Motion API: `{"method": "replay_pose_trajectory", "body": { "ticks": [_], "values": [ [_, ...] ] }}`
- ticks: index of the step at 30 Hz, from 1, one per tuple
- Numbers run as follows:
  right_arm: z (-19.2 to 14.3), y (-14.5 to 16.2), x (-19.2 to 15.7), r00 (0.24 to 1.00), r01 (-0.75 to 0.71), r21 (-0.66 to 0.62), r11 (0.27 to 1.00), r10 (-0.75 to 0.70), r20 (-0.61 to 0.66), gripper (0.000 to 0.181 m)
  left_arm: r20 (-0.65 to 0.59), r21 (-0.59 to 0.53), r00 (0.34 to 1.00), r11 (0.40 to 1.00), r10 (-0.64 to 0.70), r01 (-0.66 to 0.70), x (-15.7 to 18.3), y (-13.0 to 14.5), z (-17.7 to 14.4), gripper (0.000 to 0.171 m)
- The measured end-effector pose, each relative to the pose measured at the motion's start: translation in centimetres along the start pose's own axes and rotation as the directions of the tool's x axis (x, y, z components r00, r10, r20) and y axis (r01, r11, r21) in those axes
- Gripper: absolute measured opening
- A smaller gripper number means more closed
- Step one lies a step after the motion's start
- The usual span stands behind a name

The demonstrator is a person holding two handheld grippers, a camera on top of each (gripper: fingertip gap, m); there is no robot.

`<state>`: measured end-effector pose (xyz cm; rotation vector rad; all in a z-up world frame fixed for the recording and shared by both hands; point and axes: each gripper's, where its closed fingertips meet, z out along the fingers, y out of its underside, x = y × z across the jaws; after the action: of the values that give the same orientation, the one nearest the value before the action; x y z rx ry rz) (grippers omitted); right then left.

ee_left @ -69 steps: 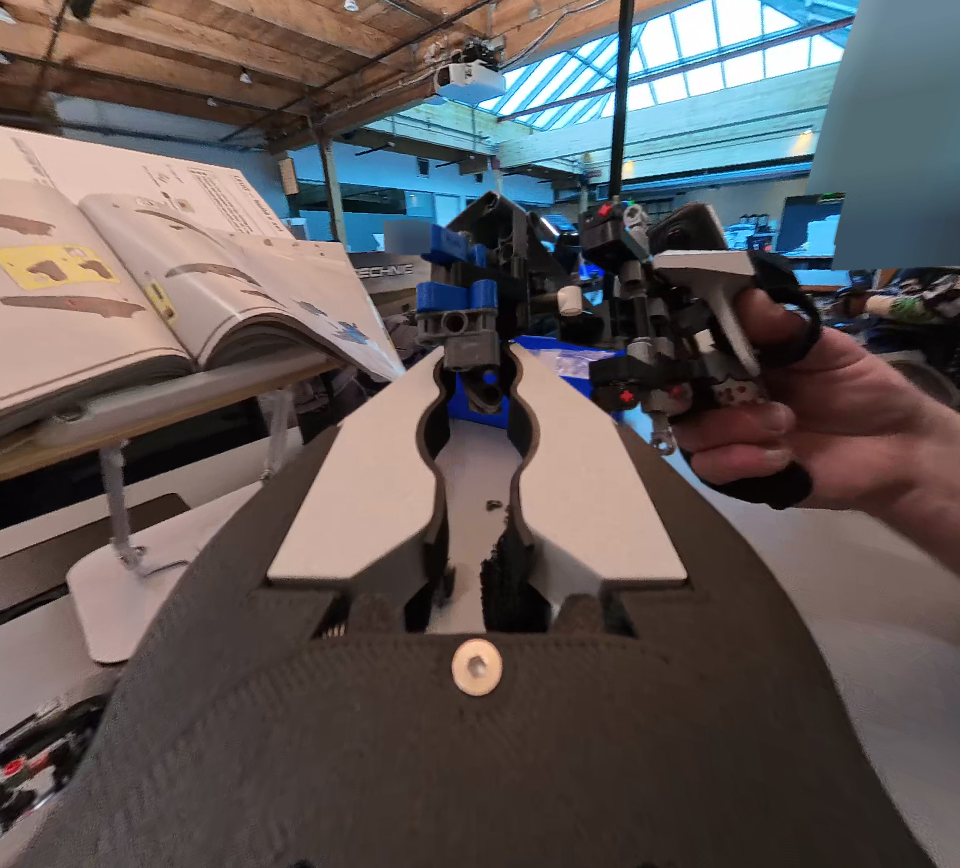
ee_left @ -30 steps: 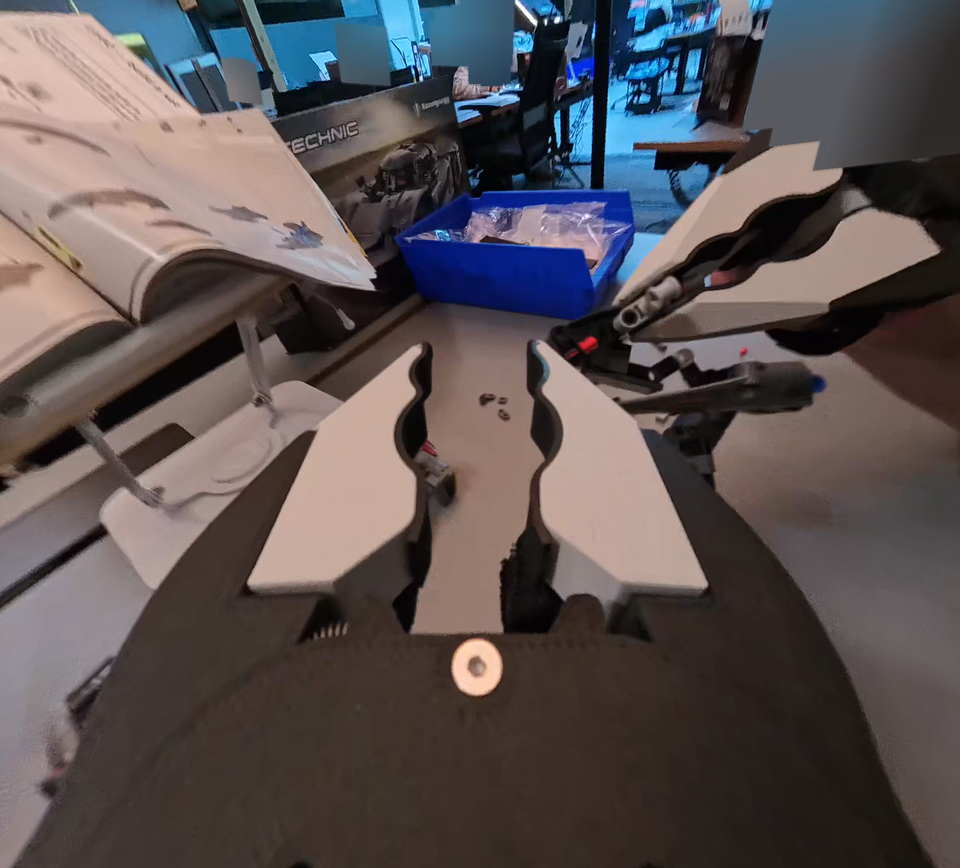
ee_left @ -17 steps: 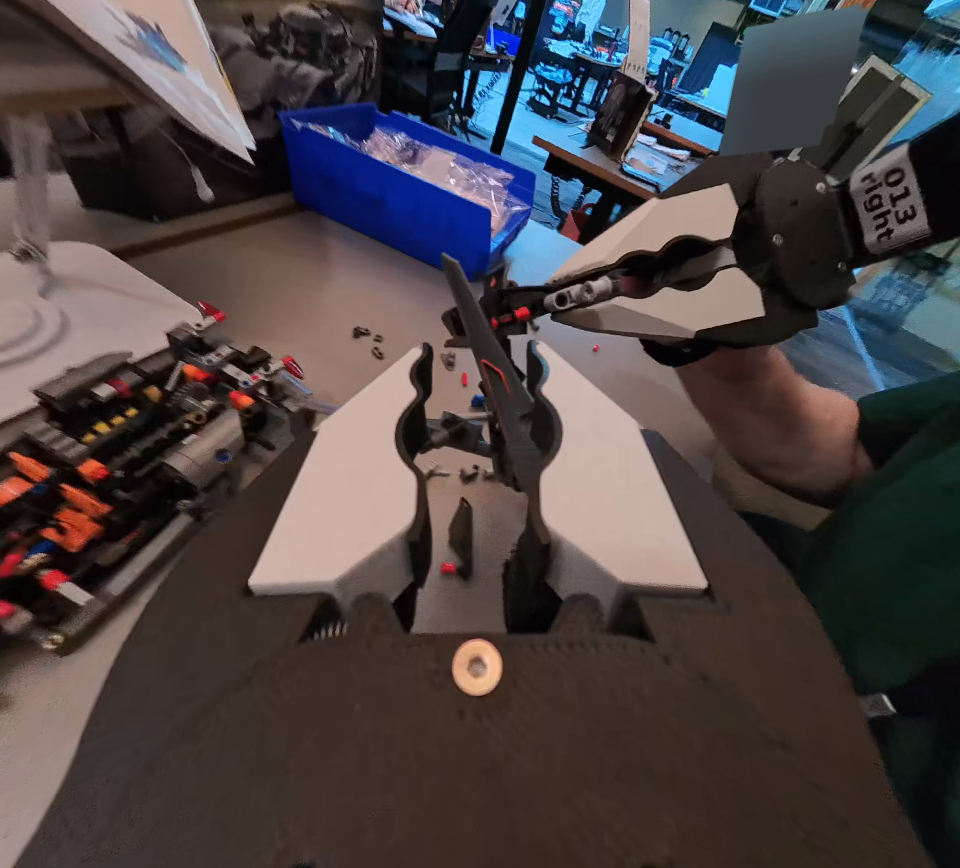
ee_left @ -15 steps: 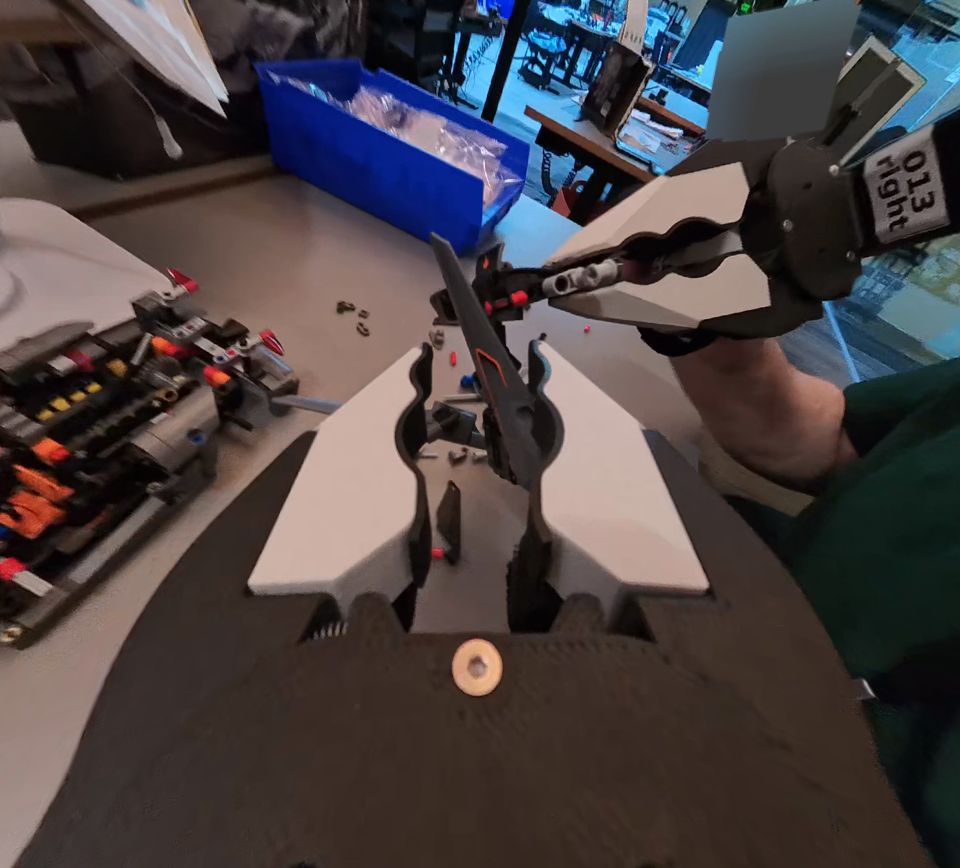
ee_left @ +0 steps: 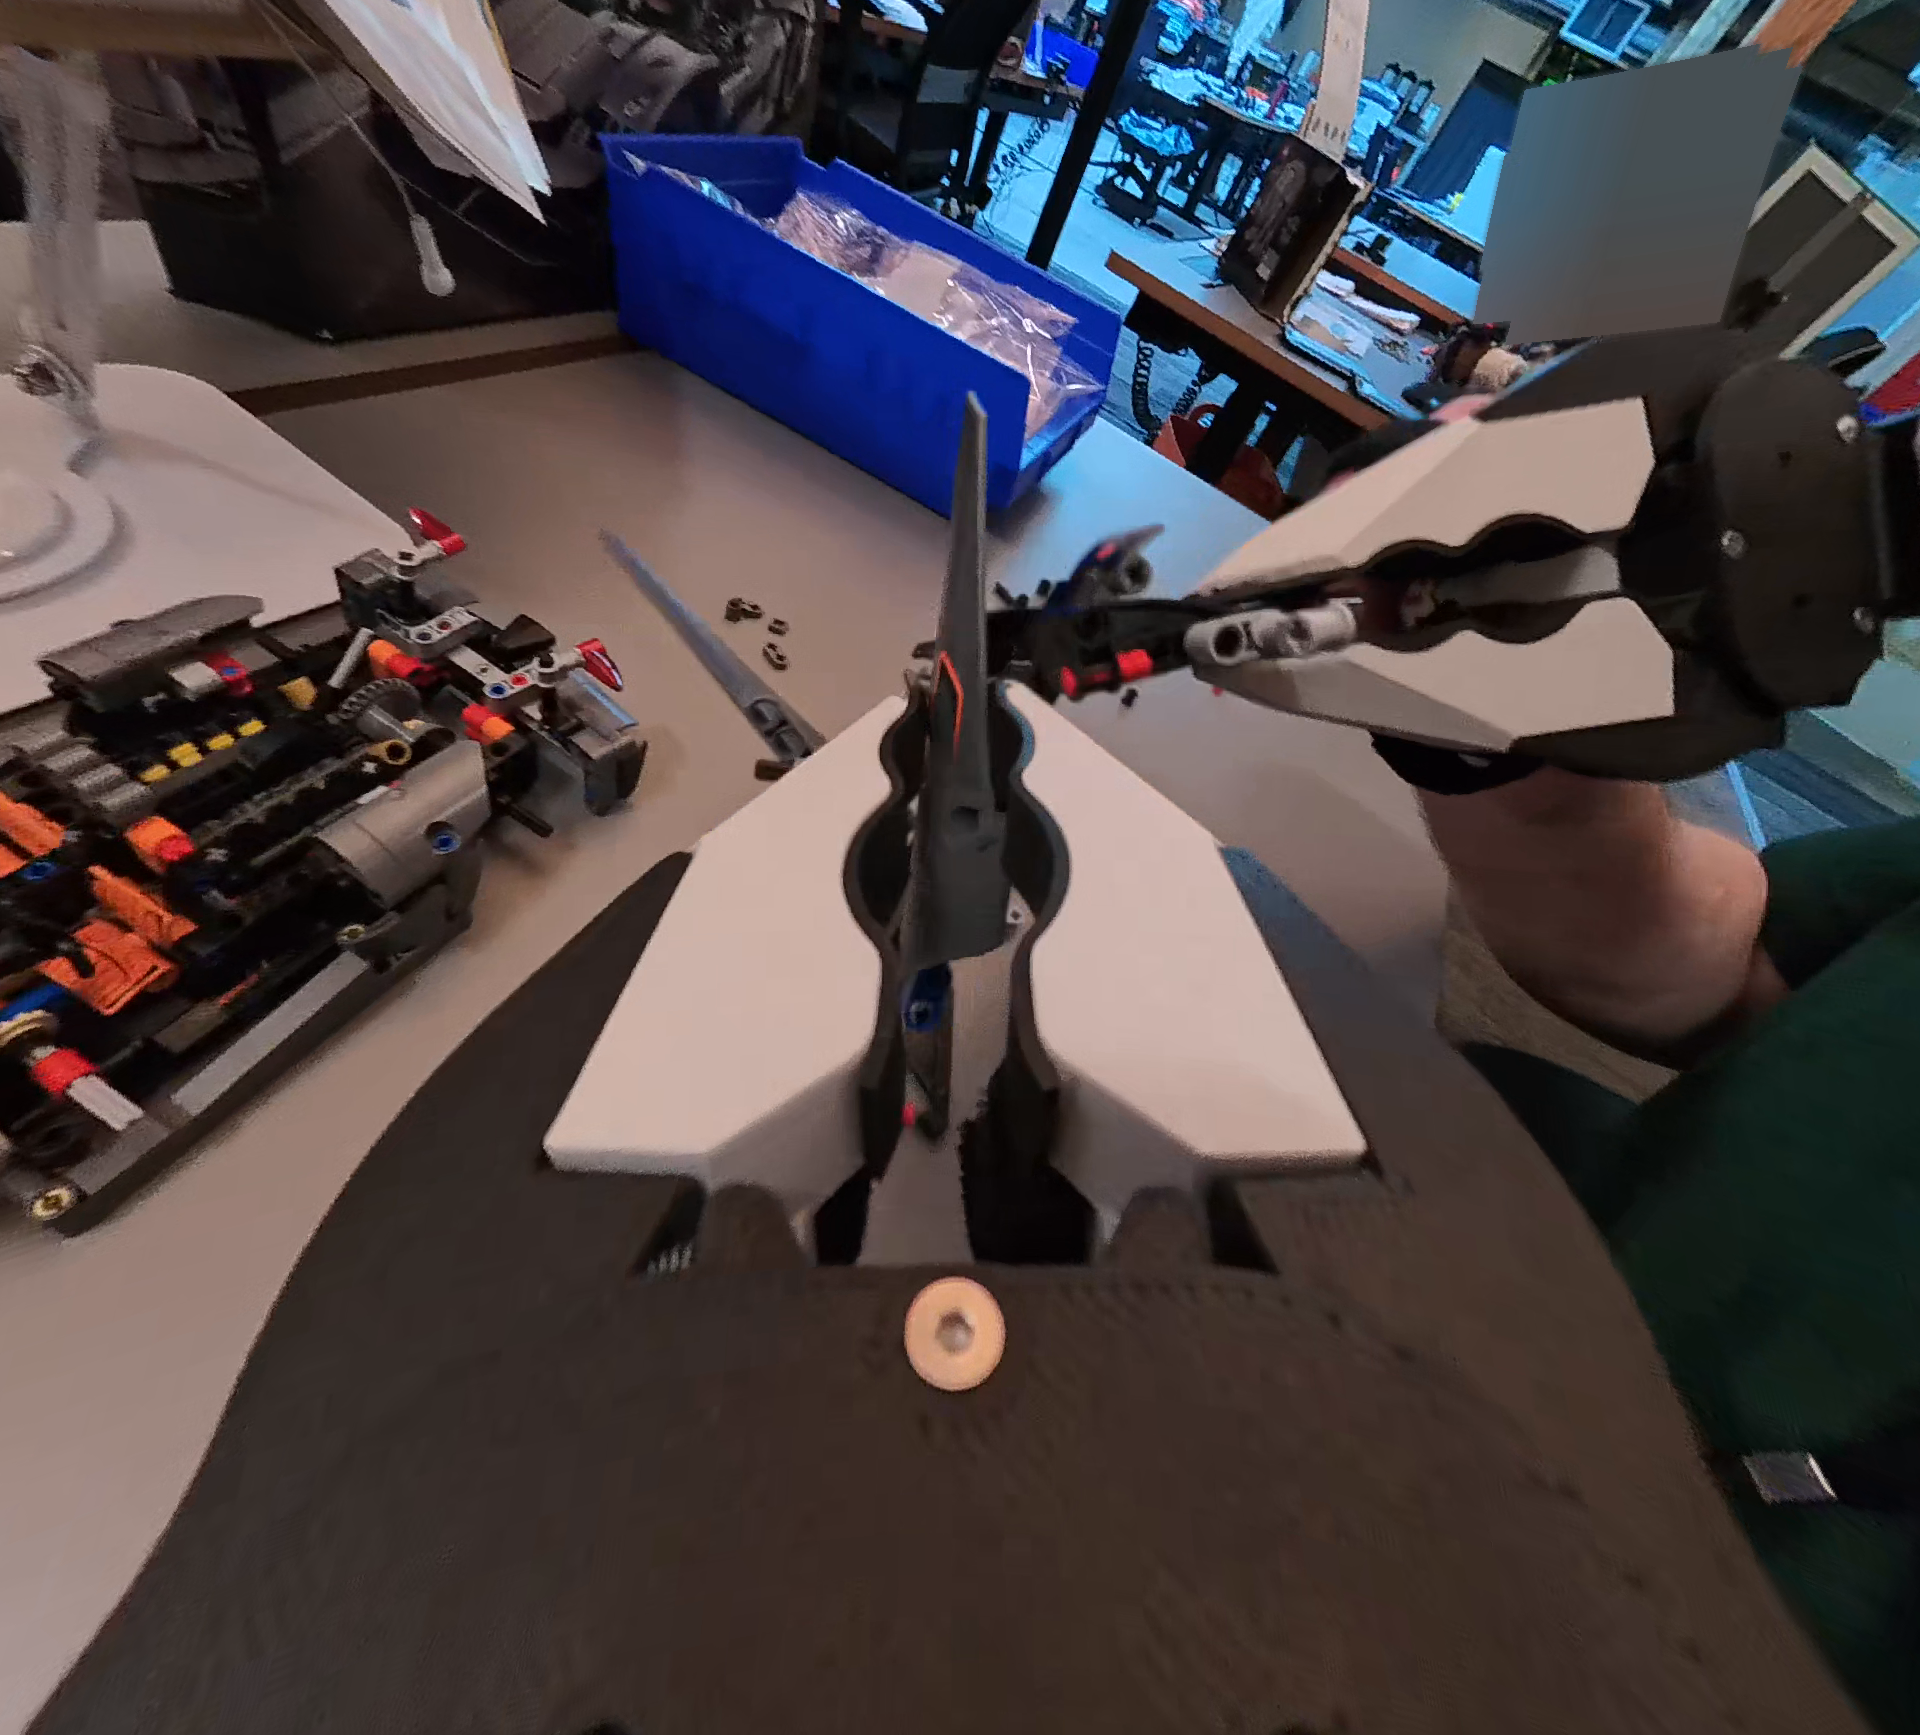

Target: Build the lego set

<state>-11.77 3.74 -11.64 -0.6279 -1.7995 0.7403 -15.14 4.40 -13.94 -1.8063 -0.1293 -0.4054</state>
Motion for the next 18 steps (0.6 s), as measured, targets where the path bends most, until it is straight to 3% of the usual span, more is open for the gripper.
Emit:
{"method": "replay_pose_trajectory", "body": {
  "ticks": [12, 18],
  "values": [
    [0.3, -0.6, -2.0, 0.995, 0.095, -0.022, 0.995, -0.096, -0.015, 0.006, 0.048, 0.144, 0.997, 0.988, -0.058, 0.051, -2.1, -2.1, -0.7, 0.007],
    [1.1, -0.4, -3.8, 0.990, 0.139, -0.041, 0.989, -0.139, 0.001, 0.006, 0.010, 0.223, 0.995, 0.970, -0.103, 0.099, -2.8, -2.9, -0.9, 0.008]
  ]
}}
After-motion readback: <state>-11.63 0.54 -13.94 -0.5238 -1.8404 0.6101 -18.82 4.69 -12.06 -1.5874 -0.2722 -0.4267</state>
